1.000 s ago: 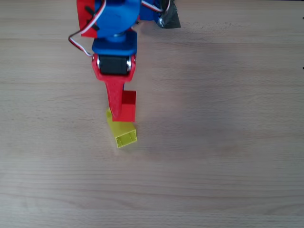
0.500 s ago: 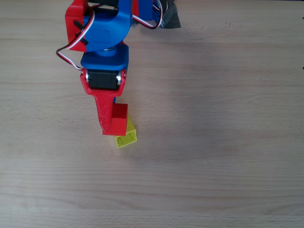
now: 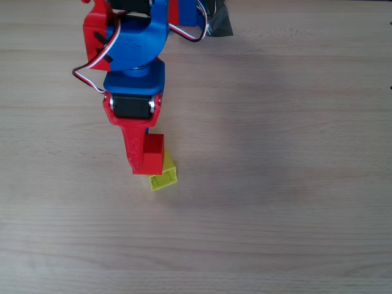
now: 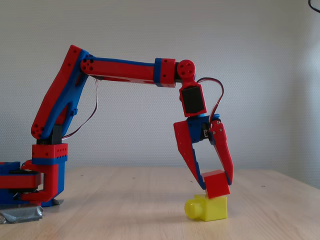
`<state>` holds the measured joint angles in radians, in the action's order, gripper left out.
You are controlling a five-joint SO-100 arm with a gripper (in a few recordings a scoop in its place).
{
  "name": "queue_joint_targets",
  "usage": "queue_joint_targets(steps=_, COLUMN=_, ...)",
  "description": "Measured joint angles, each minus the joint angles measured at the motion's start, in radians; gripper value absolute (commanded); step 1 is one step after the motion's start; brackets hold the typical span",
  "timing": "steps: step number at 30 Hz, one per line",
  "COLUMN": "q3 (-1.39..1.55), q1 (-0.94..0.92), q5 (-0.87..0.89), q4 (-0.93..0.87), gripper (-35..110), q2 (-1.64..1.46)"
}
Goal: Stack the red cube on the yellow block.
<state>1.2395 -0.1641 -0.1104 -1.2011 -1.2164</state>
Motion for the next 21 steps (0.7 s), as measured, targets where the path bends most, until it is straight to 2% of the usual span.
queue_joint_targets(steps=21, q3=0.091, q1=0.02, q5=0.0, q4=0.035, gripper=0, q2=-0.052)
